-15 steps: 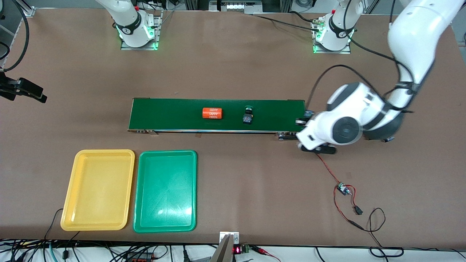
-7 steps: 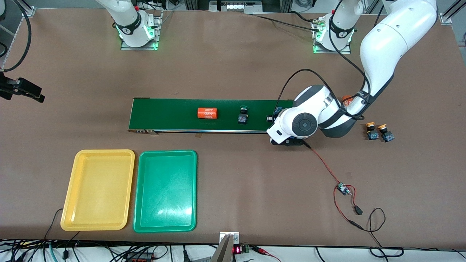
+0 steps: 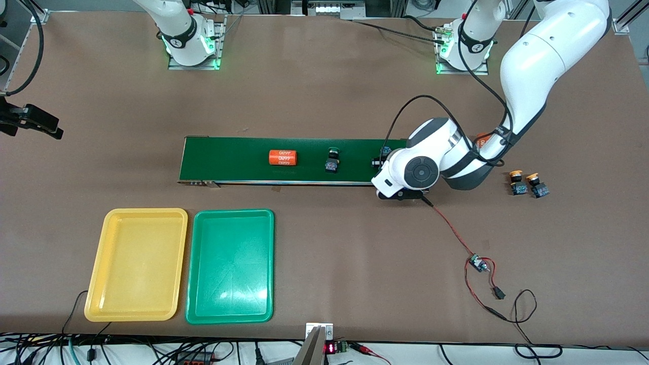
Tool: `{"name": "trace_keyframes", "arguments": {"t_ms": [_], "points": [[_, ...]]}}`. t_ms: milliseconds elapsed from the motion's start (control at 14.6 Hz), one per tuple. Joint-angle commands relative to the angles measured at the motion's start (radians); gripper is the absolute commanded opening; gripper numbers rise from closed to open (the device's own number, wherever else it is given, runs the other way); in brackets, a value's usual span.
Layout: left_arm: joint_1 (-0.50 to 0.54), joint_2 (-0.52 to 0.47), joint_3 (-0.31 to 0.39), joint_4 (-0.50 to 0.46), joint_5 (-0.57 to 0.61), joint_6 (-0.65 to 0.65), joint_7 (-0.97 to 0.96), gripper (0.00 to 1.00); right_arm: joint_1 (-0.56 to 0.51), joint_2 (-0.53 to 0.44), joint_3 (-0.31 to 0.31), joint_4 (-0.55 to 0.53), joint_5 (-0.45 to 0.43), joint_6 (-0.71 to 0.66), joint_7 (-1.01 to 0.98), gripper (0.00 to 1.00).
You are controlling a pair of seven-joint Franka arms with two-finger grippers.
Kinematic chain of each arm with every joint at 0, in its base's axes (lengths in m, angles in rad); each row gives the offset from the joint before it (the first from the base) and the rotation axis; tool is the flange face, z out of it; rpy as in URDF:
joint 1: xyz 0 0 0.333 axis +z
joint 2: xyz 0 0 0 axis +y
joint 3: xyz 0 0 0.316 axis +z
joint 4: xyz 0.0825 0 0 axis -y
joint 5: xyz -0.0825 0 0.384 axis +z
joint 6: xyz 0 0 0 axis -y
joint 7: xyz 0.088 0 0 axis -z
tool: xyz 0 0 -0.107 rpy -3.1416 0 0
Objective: Sort buttons by color to trays
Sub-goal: 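Place the green-capped button on the belt while the right gripper reaches out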
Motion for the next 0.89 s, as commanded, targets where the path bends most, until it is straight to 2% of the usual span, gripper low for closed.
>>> {"name": "trace_keyframes", "arguments": {"t_ms": [0,137,275,480,618,824], "points": [[0.066,-0.048,-0.034,0.078,-0.012,-0.084,0.009,1.00,0.010,0.020,0.004,0.009,0.010,-0.011,0.008,1.00],[0.074,-0.048,-0.036,0.172,-0.006,-0.186,0.014,1.00,0.005,0.053,0.002,0.001,0.036,-0.011,-0.001,1.00],[0.074,-0.048,-0.036,0.254,0.016,-0.246,0.018,1.00,0.024,0.089,0.005,0.001,0.106,-0.005,0.013,1.00],[0.098,-0.048,-0.030,0.344,0.068,-0.342,0.145,1.00,0.117,0.157,0.005,0.001,0.114,0.007,0.015,1.00],[0.167,-0.048,-0.027,0.345,0.105,-0.353,0.265,1.00,0.203,0.197,0.005,0.001,0.143,0.056,0.079,1.00],[0.261,-0.048,-0.015,0.332,0.101,-0.359,0.469,1.00,0.332,0.257,0.005,0.001,0.151,0.144,0.273,1.00]]}}
